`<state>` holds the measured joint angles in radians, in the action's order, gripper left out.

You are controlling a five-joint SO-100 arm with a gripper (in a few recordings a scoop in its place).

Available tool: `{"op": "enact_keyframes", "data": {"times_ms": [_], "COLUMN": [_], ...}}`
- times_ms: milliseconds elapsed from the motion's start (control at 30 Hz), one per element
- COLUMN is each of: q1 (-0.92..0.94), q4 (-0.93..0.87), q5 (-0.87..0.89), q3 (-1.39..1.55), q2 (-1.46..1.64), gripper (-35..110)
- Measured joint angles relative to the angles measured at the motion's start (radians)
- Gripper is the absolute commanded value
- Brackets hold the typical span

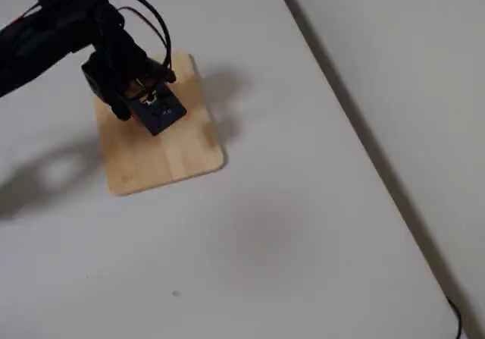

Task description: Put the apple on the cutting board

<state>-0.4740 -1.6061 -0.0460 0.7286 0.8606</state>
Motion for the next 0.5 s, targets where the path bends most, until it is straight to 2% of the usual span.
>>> {"op": "enact_keyframes", "data": {"times_ms": [33,233,500], "q1": [0.0,-0.008,-0.011], "q4": [-0.005,-0.023,-0.052], "q5": [-0.011,-0.035,-0.066], "q3": [-0.006,-0.018,-0.021], "q2": [-0.006,-0.038,-0.046], "gripper": [58,71,71]}}
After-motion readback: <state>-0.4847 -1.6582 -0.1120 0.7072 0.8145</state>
